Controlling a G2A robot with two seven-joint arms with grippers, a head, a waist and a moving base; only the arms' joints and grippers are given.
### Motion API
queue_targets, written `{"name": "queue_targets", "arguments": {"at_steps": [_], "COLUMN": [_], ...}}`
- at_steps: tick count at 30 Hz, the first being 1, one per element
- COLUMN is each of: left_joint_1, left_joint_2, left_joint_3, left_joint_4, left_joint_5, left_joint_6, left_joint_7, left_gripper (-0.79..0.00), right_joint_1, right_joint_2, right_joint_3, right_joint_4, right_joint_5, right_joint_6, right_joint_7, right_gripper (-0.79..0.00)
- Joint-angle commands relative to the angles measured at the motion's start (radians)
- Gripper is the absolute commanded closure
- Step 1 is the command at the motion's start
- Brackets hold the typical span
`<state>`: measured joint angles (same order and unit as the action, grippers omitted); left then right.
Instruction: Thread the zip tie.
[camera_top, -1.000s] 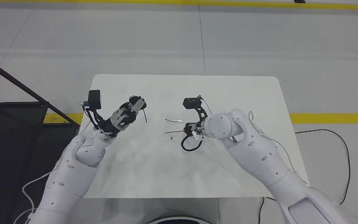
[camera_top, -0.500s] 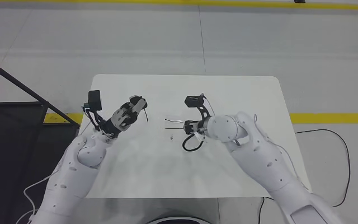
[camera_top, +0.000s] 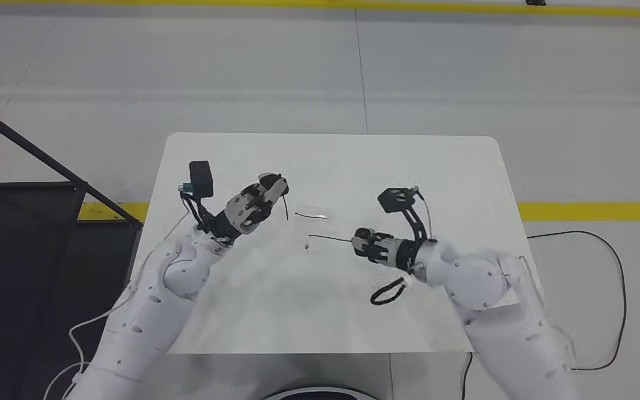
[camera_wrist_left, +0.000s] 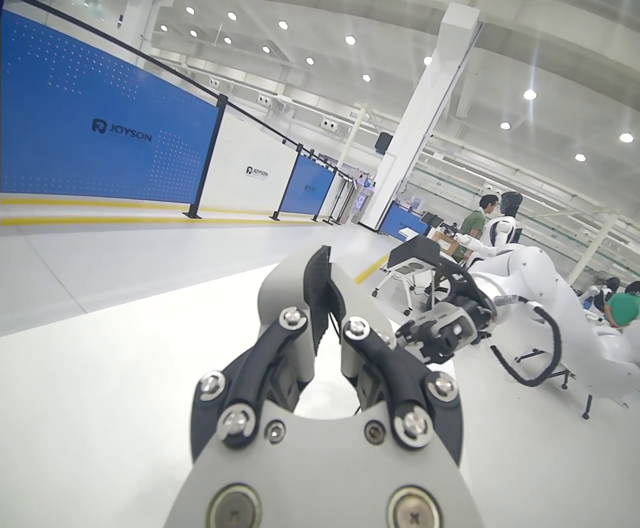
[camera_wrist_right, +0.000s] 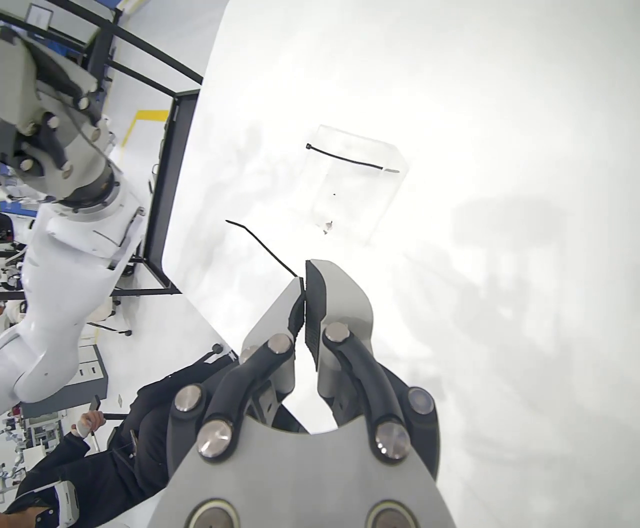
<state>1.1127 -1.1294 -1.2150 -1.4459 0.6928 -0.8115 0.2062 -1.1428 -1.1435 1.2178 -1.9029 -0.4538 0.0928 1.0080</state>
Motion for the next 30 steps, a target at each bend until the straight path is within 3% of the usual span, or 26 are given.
{"name": "queue_targets", "arguments": {"at_steps": [1, 5, 21, 30], "left_joint_1": [0.008, 0.008, 0.021, 0.048], "left_joint_2": [-0.006, -0.006, -0.009, -0.028], "left_joint_3": [0.015, 0.015, 0.017, 0.019], "left_joint_4": [-0.012, -0.012, -0.036, -0.016], "left_joint_5": [0.057, 0.057, 0.040, 0.119], "left_joint_6": [0.020, 0.020, 0.044, 0.077], "left_joint_7": [0.046, 0.046, 0.052, 0.258], "left_gripper": [0.000, 0.000, 0.000, 0.000], "right_joint_1": [-0.041, -0.095, -0.104, -0.108], "right_joint_2": [0.007, 0.019, 0.017, 0.015], "right_joint_3": [0.043, 0.096, 0.090, 0.120], "right_joint_4": [-0.025, -0.055, -0.052, -0.073], "right_joint_5": [0.041, 0.072, 0.075, 0.212], "right_joint_6": [-0.041, -0.111, -0.076, 0.006], "right_joint_7": [0.014, 0.034, -0.006, -0.054], "right_gripper": [0.000, 0.000, 0.000, 0.000]}}
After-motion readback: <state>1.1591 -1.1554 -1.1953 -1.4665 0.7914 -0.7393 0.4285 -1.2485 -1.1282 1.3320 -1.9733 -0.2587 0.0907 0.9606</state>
